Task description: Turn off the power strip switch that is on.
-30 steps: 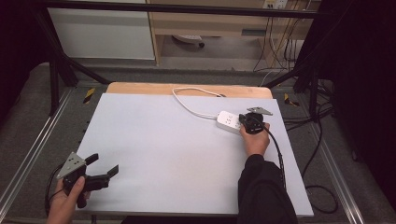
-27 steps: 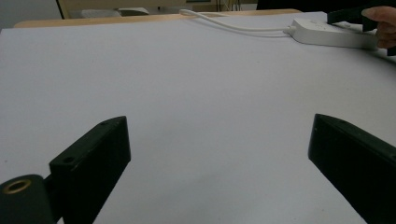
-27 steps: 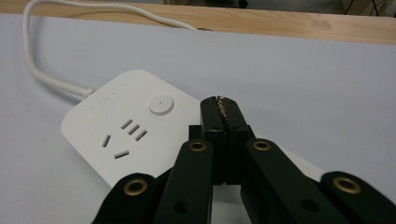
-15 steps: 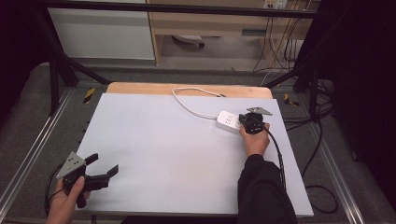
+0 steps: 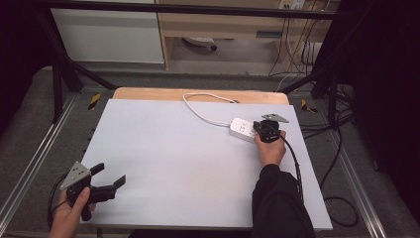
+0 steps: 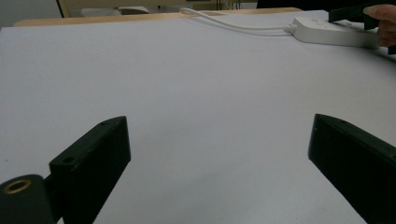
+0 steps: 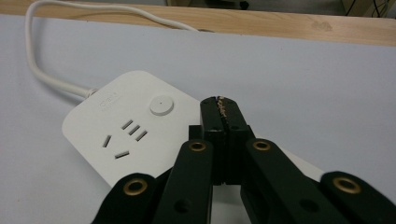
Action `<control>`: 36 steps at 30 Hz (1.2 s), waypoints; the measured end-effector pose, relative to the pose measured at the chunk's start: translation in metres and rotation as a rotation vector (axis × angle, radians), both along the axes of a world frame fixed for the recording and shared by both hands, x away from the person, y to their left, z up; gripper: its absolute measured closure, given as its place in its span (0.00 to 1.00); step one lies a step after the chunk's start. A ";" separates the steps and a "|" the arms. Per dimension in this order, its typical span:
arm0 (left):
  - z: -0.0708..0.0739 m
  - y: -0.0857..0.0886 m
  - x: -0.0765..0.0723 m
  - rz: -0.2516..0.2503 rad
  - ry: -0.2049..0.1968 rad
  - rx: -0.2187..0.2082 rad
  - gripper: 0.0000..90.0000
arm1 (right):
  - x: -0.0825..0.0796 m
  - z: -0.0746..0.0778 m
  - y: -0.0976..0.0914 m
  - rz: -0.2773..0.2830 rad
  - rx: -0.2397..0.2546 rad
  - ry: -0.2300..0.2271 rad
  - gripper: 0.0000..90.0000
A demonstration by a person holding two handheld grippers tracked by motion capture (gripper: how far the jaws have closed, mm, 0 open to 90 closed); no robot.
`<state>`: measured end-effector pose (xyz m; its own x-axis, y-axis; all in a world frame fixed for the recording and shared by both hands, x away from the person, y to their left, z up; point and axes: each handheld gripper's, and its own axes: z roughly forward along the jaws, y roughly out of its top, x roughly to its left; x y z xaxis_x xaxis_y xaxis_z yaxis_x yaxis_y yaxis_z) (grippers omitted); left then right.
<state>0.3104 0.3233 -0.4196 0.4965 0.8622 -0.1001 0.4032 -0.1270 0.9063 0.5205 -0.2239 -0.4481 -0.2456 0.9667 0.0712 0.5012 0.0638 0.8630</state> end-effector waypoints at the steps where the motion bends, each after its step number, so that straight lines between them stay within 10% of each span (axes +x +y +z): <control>1: 0.000 0.000 0.000 -0.002 0.000 0.002 0.06 | 0.000 0.000 0.000 -0.002 -0.002 0.001 1.00; 15: 0.000 0.000 0.001 0.002 0.000 0.006 0.06 | 0.001 0.010 -0.004 -0.009 0.024 0.060 1.00; 36: -0.001 -0.001 0.001 0.002 0.003 0.008 0.06 | 0.000 0.030 -0.006 0.014 0.033 0.014 0.91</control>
